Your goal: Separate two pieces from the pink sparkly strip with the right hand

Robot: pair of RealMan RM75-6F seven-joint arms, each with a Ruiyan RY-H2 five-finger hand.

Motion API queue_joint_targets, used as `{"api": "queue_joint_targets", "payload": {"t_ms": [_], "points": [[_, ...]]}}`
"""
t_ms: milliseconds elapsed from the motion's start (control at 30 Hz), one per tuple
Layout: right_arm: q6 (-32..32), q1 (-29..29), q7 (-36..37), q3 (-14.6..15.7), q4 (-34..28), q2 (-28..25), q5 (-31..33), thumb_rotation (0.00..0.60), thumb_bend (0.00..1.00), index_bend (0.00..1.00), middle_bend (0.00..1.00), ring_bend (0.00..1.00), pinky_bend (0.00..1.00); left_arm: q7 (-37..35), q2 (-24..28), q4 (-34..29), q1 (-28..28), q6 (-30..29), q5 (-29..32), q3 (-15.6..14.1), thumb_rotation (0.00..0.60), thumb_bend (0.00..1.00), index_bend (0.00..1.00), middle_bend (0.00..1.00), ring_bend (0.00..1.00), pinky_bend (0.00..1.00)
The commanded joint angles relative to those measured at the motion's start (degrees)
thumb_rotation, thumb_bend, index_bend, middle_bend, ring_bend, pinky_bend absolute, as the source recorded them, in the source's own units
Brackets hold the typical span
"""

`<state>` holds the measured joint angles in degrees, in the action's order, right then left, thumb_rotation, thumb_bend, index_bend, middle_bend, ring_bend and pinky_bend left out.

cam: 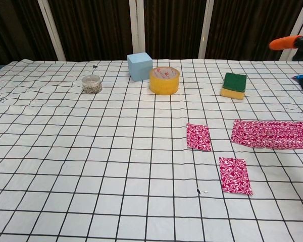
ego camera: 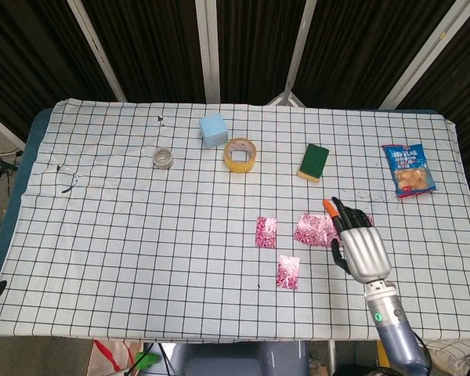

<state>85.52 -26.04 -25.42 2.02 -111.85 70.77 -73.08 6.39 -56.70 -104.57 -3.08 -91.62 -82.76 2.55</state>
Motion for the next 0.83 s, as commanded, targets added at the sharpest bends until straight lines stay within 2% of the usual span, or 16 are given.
{"api": "queue_joint_targets", "payload": {"t_ms": [33, 133, 233, 400, 667, 833], "points": [[4.70, 5.16, 3.23, 4.42, 3.25, -3.96, -5.26, 0.600, 0.67, 0.00, 0.06, 0.14, 0.14, -0.69, 0.21, -0.11, -0.30, -0.49, -0.48, -0.17, 0.600, 0.32, 0.16, 0.00, 0.00, 0.10], [7.24, 8.11, 4.93, 5.94, 3.86, -5.17, -7.02, 0.600, 0.67, 0.00, 0.06, 0.14, 0.13, -1.57, 0.51, 0.00, -0.64, -1.03, -0.97, -0.34, 0.600, 0.32, 0.16, 0.00, 0.00, 0.10], [9.44, 10.89, 6.94, 7.07, 4.54, -5.77, -8.85, 0.600, 0.67, 0.00, 0.06, 0.14, 0.07, -2.58, 0.84, 0.12, -0.89, -1.26, -1.06, -0.43, 0.600, 0.32, 0.16, 0.00, 0.00, 0.10], [10.13, 13.67, 7.73, 8.25, 4.57, -6.70, -9.34, 0.600, 0.67, 0.00, 0.06, 0.11, 0.01, -3.78, 1.37, 0.21, -1.21, -1.37, -0.97, -0.57, 0.600, 0.32, 0.16, 0.00, 0.00, 0.10], [11.27, 16.06, 10.21, 5.27, 4.73, -7.85, -6.82, 0.600, 0.67, 0.00, 0.06, 0.10, 0.01, -4.89, 2.29, 0.40, -2.00, -1.81, -1.25, -1.18, 0.600, 0.32, 0.16, 0.00, 0.00, 0.10], [10.71, 16.86, 12.30, 4.69, 5.14, -8.59, -7.49, 0.600, 0.67, 0.00, 0.06, 0.10, 0.01, -5.42, 2.37, 0.59, -2.16, -2.04, -1.30, -1.15, 0.600, 0.32, 0.16, 0.00, 0.00, 0.10]]}}
